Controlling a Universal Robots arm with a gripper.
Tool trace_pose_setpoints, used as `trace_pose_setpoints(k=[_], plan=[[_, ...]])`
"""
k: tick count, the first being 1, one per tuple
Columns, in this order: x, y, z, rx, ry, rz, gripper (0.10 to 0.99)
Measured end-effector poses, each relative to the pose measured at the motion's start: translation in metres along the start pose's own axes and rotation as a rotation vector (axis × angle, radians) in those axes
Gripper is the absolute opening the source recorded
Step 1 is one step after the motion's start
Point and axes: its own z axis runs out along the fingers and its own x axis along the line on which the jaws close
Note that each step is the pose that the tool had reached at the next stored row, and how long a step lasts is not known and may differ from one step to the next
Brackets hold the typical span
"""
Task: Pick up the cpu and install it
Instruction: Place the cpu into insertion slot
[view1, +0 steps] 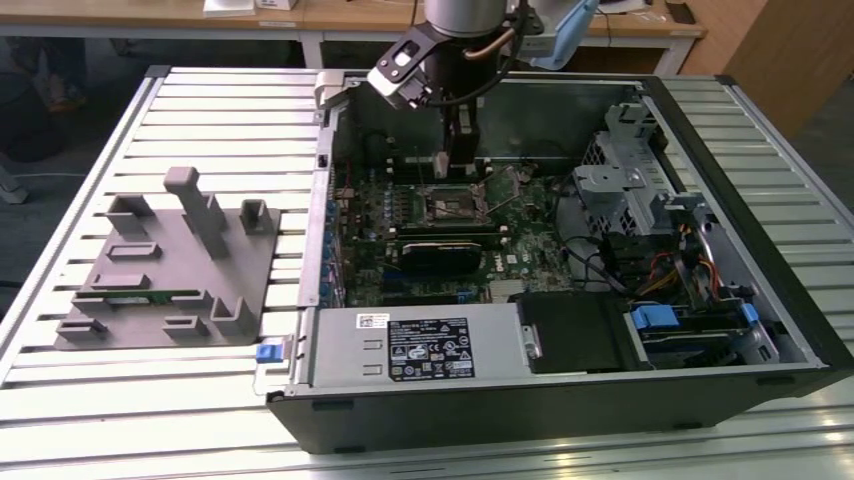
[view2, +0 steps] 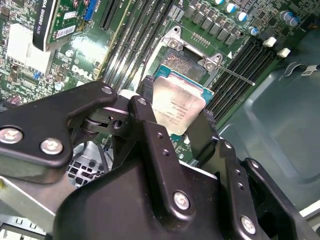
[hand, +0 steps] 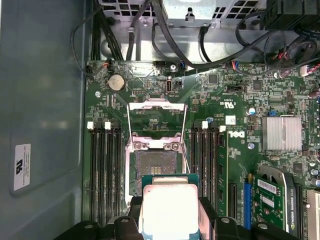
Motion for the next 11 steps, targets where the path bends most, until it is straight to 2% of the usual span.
trace_pose_setpoints(k=[11], plan=[[0.0000,-0.0001,0.0032,0.000,0.0001,0.000,0.525]])
